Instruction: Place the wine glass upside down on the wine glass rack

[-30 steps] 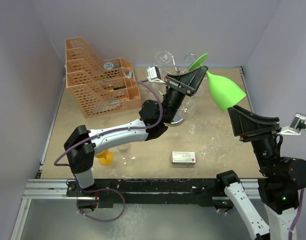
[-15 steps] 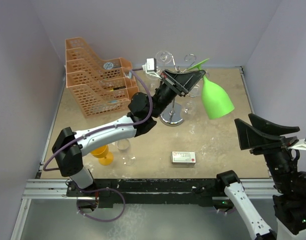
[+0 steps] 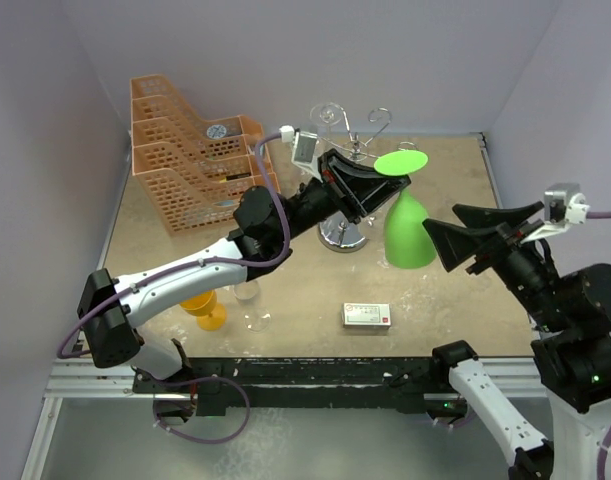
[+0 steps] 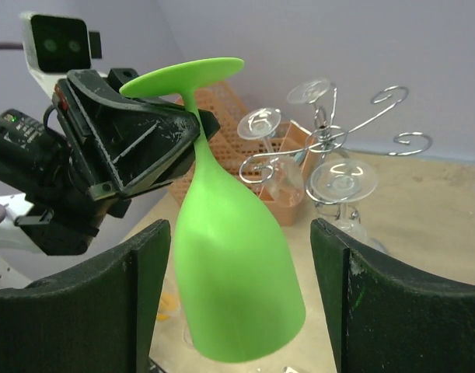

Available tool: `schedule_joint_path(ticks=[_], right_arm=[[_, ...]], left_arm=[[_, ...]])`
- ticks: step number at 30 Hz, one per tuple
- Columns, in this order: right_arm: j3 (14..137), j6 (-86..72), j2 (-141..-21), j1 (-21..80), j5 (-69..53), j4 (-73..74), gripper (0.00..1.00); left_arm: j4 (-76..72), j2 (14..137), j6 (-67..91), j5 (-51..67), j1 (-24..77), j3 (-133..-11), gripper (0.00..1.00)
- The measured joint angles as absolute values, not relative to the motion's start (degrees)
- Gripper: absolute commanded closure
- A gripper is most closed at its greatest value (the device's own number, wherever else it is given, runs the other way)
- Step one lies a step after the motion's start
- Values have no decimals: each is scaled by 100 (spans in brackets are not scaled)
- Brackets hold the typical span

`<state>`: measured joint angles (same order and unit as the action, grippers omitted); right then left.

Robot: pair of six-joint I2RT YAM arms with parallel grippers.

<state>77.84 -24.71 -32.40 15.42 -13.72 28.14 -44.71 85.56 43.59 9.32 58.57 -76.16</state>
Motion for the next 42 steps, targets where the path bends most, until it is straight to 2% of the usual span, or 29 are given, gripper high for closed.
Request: schedule_joint_path(ticks=[5, 16, 24, 29, 33, 42], right_arm=[[7703, -2436, -3476, 1542, -1806, 2834, 28], [7397, -2510, -3712, 1542, -2287, 2604, 41], [7325, -2648, -3826, 1549, -2762, 2368, 65], [7253, -2674, -3894, 1549, -2919, 2270, 76], [7140, -2681, -3900, 1546, -2936, 2196, 77], [6941, -2707, -3900, 1546, -3225, 1623, 65]], left_arm=[[-4353, 8547, 3913, 1448, 5857, -7601, 100], [-4311, 8549, 3566, 2185, 5863, -7601, 100], [-4298, 8558, 3509, 2405, 5865, -7599, 100], [-4300, 8589, 3524, 2434, 5863, -7544, 100], [-4300, 8643, 3592, 2432, 5861, -7509, 100], [-4541, 8650, 3848, 2436, 5841, -7507, 100]])
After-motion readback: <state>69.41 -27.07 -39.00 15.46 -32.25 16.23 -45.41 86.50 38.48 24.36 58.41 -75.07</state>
